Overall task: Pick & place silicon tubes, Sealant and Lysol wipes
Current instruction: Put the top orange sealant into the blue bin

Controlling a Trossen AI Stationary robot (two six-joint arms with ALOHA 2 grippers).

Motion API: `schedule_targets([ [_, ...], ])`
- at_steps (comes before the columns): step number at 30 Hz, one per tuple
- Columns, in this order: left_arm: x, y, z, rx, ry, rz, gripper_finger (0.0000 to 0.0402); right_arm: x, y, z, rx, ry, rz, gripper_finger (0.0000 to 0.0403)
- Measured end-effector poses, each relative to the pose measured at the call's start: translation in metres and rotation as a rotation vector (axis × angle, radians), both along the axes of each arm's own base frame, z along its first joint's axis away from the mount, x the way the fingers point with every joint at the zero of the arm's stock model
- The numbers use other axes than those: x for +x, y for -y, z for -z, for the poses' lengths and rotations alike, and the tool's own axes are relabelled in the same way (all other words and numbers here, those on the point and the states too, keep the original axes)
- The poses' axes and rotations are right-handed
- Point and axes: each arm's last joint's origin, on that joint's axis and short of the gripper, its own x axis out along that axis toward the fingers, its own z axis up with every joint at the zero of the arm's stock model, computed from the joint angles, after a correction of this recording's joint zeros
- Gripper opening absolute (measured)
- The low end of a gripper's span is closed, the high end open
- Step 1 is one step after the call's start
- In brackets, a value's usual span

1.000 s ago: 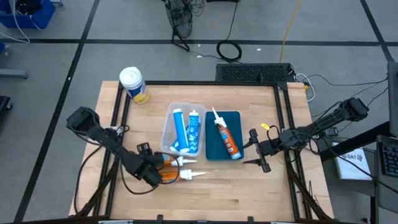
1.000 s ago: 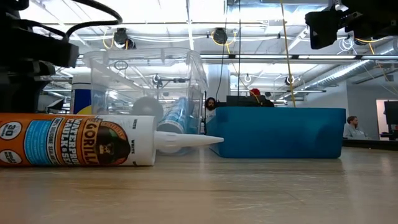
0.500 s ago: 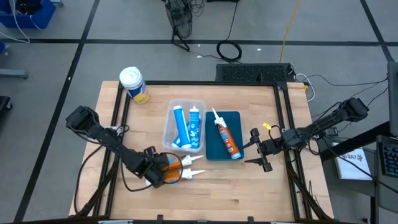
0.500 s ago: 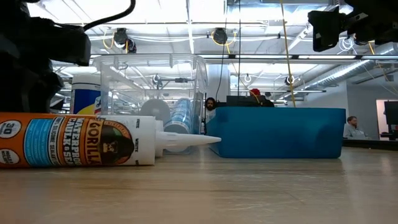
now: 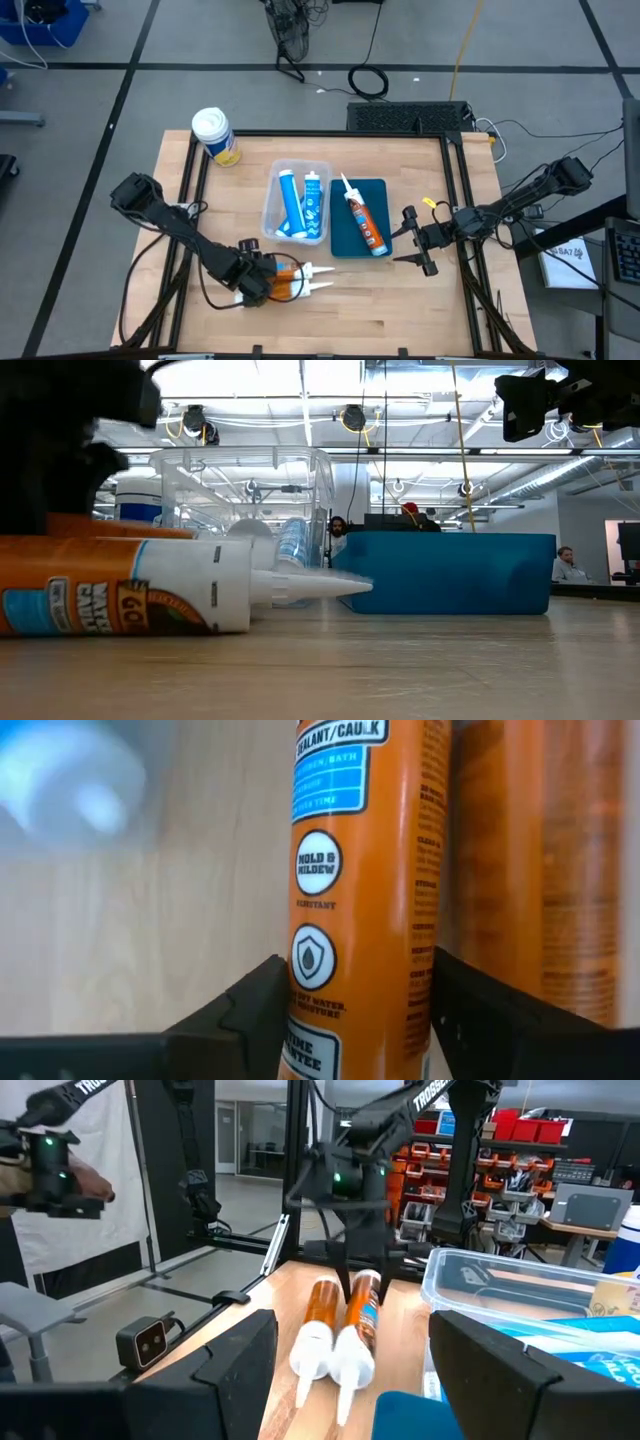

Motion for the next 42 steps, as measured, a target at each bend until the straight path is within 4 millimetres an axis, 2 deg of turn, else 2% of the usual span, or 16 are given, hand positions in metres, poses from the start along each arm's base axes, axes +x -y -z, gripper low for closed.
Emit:
schedule_targets([
  [7,0.024,0.007,-0.044,0.026,0.129,0.101,0.0207,0.0,0.0,0.0,0.0,0.0,0.0,0.0242],
  [14,0.041,0.013,-0.095,0.179,0.306,0.218,0.0207,0.0,0.0,0.0,-0.001,-0.002,0.0,0.0242],
  [19,0.054,0.01,-0.111,0.345,0.457,0.244,0.0206,0.0,0.0,0.001,-0.003,-0.008,0.0,0.0242],
  [23,0.068,0.004,-0.106,0.337,0.542,0.25,0.0206,0.002,-0.001,0.005,0.019,-0.045,-0.001,0.0242],
  [30,0.09,-0.01,-0.079,0.152,0.763,0.367,0.0206,0.01,-0.004,0.017,0.04,-0.115,0.0,0.0242],
  [33,0.095,-0.021,-0.069,0.109,0.883,0.374,0.0206,0.015,-0.007,0.017,0.039,-0.077,0.003,0.0242],
  [37,0.098,-0.036,-0.06,0.083,1.01,0.387,0.0206,0.021,-0.005,0.018,-0.027,-0.008,0.131,0.0242],
  [42,0.102,-0.056,-0.055,0.064,1.024,0.388,0.0206,0.026,-0.005,0.011,-0.036,0.123,0.193,0.0244],
])
